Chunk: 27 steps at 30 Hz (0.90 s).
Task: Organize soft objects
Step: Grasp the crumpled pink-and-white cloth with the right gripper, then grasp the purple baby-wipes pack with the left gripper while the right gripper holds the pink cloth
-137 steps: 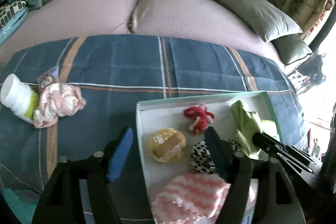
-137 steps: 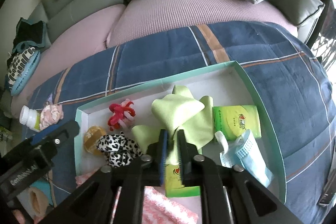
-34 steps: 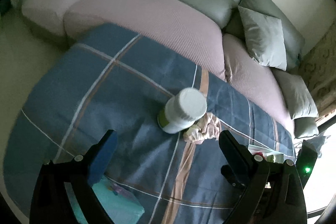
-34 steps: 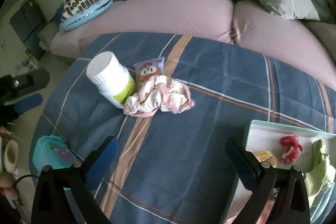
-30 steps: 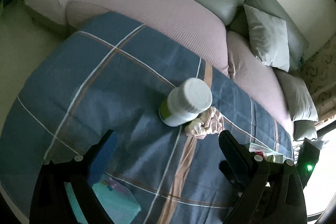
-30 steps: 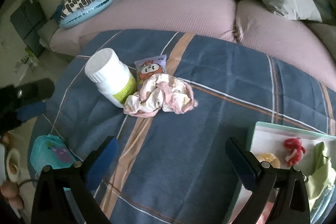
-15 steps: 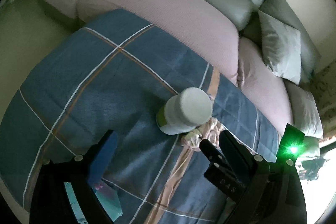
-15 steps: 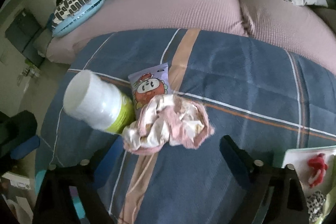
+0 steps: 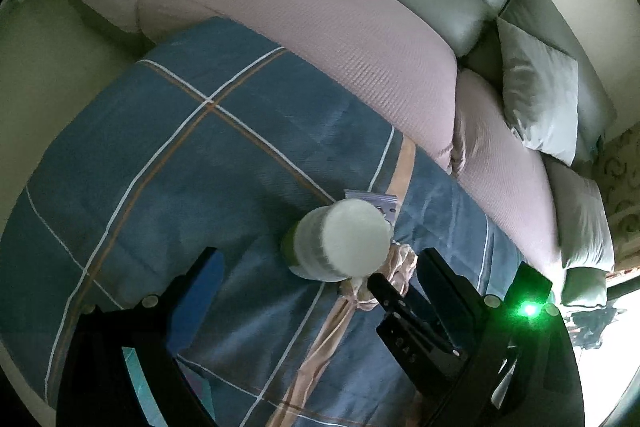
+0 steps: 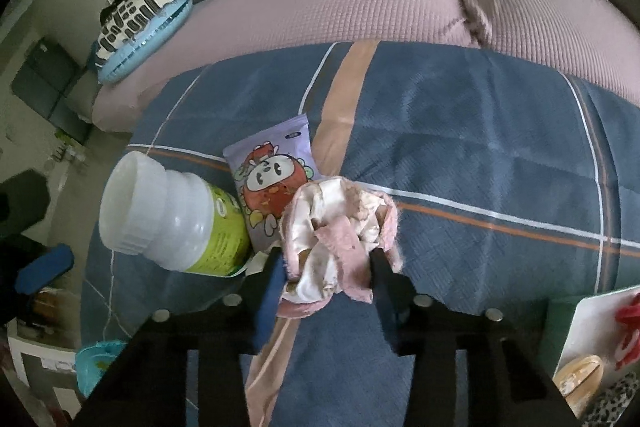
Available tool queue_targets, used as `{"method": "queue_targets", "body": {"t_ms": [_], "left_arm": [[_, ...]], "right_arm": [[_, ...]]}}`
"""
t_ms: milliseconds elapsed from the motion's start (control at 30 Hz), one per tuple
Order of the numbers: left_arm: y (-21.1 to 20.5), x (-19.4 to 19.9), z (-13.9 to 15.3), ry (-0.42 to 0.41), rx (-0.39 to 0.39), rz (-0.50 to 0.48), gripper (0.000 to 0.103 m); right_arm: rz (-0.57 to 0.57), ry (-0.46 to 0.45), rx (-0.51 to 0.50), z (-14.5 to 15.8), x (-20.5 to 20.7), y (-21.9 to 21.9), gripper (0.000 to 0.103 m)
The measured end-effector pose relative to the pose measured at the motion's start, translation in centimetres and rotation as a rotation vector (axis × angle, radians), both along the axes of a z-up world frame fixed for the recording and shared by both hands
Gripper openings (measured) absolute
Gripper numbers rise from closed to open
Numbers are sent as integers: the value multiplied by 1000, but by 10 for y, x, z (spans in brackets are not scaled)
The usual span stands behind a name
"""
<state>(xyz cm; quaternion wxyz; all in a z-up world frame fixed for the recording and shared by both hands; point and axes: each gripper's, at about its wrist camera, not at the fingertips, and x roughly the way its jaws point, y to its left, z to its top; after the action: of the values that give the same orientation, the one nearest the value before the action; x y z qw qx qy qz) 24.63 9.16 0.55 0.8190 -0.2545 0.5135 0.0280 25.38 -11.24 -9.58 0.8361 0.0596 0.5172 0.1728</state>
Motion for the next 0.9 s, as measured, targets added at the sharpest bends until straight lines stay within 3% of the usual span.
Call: {"method": "queue_targets", "body": {"t_ms": [67, 233, 533, 900], "left_arm": [[-2, 6, 3, 7, 1, -12, 97], [-14, 24, 9, 28, 4, -68, 97], [-51, 61, 18, 89, 52, -197, 97], [-96, 114, -3, 276, 144, -375, 93]], "right_arm": [[-2, -4, 8, -1, -1, -3, 33], [4, -1, 45, -1, -3, -11, 25], [12, -8, 43, 3, -8, -25, 21], [-28, -52, 57, 20, -16, -60, 21]]}}
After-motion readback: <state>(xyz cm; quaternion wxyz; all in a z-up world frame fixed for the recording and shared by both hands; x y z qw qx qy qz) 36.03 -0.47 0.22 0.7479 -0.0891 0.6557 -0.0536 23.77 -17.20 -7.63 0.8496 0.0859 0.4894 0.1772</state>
